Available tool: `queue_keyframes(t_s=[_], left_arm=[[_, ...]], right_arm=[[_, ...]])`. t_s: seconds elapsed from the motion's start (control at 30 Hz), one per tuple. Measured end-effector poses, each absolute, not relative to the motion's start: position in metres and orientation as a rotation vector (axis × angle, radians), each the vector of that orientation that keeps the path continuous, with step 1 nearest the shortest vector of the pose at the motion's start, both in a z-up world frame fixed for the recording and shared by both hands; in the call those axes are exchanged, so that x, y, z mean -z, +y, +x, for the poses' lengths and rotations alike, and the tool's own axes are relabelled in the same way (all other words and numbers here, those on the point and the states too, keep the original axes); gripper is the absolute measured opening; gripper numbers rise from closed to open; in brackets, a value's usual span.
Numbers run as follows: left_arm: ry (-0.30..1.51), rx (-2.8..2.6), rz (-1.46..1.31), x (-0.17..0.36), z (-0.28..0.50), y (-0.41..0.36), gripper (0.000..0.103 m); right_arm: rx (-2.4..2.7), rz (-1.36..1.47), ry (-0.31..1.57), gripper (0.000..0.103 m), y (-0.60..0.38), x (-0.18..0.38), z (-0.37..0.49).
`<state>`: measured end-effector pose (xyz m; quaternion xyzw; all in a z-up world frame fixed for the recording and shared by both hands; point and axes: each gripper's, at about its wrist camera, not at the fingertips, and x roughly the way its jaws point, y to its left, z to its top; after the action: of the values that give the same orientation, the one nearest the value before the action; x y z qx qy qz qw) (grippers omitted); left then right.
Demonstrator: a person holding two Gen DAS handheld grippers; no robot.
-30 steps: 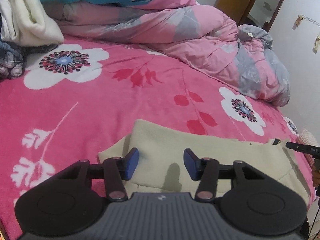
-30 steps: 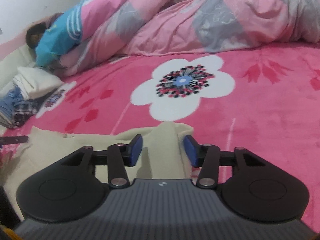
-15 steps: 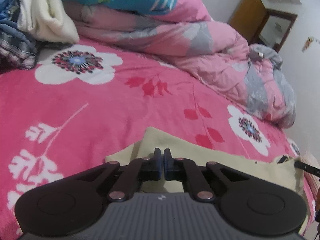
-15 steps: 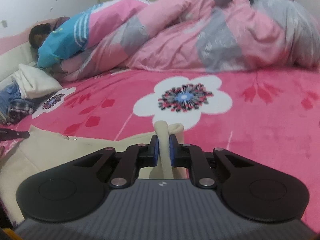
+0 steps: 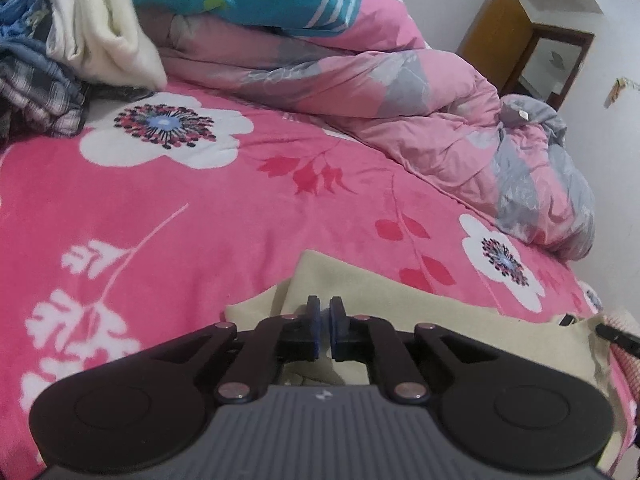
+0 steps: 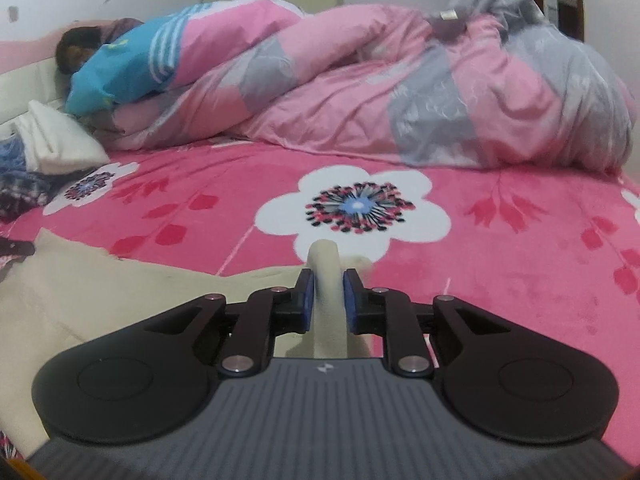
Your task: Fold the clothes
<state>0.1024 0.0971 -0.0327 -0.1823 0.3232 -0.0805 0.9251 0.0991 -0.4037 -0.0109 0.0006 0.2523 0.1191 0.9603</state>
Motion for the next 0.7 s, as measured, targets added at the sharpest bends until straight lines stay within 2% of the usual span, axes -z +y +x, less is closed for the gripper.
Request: queue_keyframes(t_s=[0.1, 0.23, 0.33, 0.37, 0.47, 0.57, 0.7], left_arm=[[0.670, 0.177, -0.380, 0.033, 0.105, 0.097, 0.015], [0.673, 0.186, -0.384, 0.035, 0.108, 0.096, 0.018], [0.661, 0.173, -0.371, 0.035, 0.110, 0.093, 0.012], [0.656, 0.163, -0.365, 0.035, 0.110, 0.092, 0.001], [0.610, 0.137, -0.367, 0.029, 0.104, 0.092, 0.000], [0.544, 0.102, -0.365, 0.018, 0.094, 0.097, 0.000], [0.583, 0.091, -0.414, 0.025, 0.099, 0.109, 0.000]], right_arm=[[-0.271, -0.020, 0.479, 0.016, -0.400, 0.010, 0.092], [-0.292, -0.045, 0.491, 0.016, -0.397, 0.014, 0.097], [-0.284, -0.047, 0.522, 0.016, -0.397, 0.021, 0.108], [-0.274, -0.046, 0.539, 0.013, -0.398, 0.024, 0.113], [-0.257, -0.011, 0.528, 0.004, -0.401, 0.024, 0.118], [-0.284, 0.045, 0.420, 0.004, -0.407, 0.005, 0.112], [-0.298, 0.087, 0.377, 0.004, -0.413, -0.008, 0.122]])
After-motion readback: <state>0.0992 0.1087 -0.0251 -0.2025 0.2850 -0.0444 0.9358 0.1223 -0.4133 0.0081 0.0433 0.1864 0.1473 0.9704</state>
